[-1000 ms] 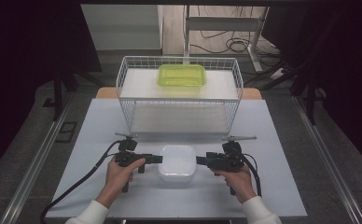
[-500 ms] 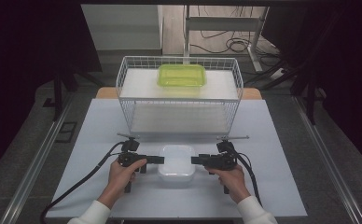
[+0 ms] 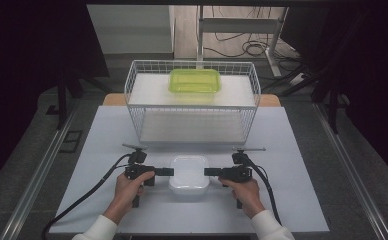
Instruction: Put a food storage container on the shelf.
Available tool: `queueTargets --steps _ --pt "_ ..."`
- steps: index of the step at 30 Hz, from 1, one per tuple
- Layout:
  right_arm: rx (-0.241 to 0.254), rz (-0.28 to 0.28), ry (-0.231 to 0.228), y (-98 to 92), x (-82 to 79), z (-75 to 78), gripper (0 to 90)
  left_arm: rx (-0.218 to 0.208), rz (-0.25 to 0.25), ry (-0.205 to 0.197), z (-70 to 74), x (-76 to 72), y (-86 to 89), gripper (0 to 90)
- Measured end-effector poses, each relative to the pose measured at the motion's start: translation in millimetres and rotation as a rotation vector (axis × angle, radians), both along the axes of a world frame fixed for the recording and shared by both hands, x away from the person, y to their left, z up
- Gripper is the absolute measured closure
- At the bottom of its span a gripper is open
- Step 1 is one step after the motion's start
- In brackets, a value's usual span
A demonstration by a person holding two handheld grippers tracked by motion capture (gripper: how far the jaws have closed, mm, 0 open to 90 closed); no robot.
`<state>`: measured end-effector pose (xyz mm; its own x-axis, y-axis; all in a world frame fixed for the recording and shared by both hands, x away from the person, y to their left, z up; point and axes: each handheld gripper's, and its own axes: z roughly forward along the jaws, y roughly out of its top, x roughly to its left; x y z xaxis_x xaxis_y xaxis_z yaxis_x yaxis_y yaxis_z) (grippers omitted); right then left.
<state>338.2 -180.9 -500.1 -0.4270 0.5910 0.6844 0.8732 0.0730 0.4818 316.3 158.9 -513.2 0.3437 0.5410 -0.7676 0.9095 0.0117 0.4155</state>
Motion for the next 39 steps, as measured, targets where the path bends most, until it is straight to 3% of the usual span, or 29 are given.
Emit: queueTargets --steps 8,15,39 --pt "0.024 0.006 0.002 -1.7 -3.9 4.5 71.6 0.002 0.045 -0.043 6.0 -5.3 2.8 72.9" --pt "0.031 0.021 -0.047 -3.2 -5.9 9.5 77.4 -0.002 0.046 -0.09 14.5 -9.6 5.9 79.0" --pt "0.056 0.077 -0.207 -4.1 -13.9 36.3 78.2 0.001 0.028 -0.219 45.1 -22.5 8.9 79.4"
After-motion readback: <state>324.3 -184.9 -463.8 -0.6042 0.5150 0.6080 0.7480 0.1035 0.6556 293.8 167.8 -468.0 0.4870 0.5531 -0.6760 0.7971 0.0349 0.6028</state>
